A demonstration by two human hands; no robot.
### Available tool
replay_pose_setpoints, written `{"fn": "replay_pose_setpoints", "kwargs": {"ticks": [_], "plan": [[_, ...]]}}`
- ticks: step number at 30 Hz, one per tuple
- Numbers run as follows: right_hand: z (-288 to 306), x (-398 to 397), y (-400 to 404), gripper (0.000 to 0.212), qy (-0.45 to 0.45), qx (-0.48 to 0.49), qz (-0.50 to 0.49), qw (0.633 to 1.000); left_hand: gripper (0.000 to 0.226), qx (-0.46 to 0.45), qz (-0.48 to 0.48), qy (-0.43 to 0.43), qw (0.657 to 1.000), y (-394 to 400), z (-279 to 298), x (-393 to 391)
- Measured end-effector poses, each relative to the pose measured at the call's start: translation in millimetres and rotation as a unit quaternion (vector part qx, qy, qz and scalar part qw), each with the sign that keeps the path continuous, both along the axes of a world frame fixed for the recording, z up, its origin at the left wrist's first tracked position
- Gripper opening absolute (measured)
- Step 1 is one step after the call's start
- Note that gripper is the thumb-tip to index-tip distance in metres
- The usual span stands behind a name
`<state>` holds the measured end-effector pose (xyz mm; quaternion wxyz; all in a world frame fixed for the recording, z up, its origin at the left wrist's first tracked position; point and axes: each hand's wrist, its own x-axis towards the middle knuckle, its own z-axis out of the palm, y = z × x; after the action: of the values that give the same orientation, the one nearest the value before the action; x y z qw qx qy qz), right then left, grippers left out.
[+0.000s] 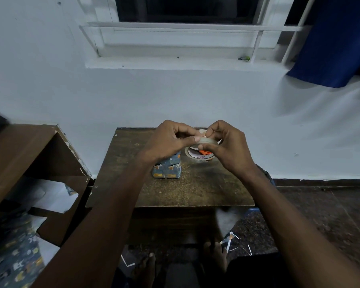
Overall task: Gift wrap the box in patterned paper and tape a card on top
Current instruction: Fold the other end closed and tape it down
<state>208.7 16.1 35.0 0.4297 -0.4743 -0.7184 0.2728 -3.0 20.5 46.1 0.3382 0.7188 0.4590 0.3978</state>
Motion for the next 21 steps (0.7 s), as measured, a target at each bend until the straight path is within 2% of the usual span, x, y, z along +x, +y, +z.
{"fn": "replay_pose_setpoints", "kwargs": {"ticks": [6,11,16,20,21], "plan": [[-0.6,1.9,2.4,0.03,-0.023,0.005,0.016,1.0,0.013,0.001,0.011,-0.043,0.999,0.9,-2.8,0.6],[-0.1,-0.1,2.8,0.014,-0.047,0.036,0.043,0.997,0.008,-0.007,0.027,-0.106,0.994,2.8,-2.0,-0.6],[-11.3,-8.6,5.8,0.004,-0.086,0.017,0.031,0.996,0.01,-0.06,0.053,-0.135,0.988,1.8,1.8,0.9],[-16.8,-22.8,2.7,0.008,-0.11,0.01,0.031,0.993,0.007,-0.076,0.089,-0.169,0.979,1.9,2.7,3.3],[-16.6,-24.7,1.3,0.015,-0.108,0.008,0.03,0.994,0.006,-0.079,0.103,-0.187,0.974,2.3,3.1,3.3]]}}
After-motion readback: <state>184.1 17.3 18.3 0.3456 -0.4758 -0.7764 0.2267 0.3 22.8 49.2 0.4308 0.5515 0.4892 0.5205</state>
